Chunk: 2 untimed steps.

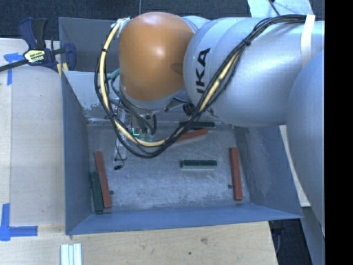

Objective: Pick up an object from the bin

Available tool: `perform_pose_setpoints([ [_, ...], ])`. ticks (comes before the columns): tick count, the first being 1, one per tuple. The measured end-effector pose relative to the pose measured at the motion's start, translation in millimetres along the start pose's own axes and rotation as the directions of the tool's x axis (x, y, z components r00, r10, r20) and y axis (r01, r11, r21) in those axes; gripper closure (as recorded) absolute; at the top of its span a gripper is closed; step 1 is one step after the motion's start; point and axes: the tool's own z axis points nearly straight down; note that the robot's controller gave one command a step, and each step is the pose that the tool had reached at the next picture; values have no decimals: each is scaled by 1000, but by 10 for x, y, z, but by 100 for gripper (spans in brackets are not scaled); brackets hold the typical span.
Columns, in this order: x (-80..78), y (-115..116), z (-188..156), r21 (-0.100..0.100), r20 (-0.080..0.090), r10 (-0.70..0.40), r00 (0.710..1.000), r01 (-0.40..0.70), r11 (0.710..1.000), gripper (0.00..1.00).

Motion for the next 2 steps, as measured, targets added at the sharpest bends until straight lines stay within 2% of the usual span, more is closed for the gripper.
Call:
perform_pose_setpoints([
  [1, -129, -587, 567, 4, 2, 28, 1000, -28, 1000, 0],
  [2, 480, -858, 466, 1, 4, -107, 994, 107, 994, 0],
])
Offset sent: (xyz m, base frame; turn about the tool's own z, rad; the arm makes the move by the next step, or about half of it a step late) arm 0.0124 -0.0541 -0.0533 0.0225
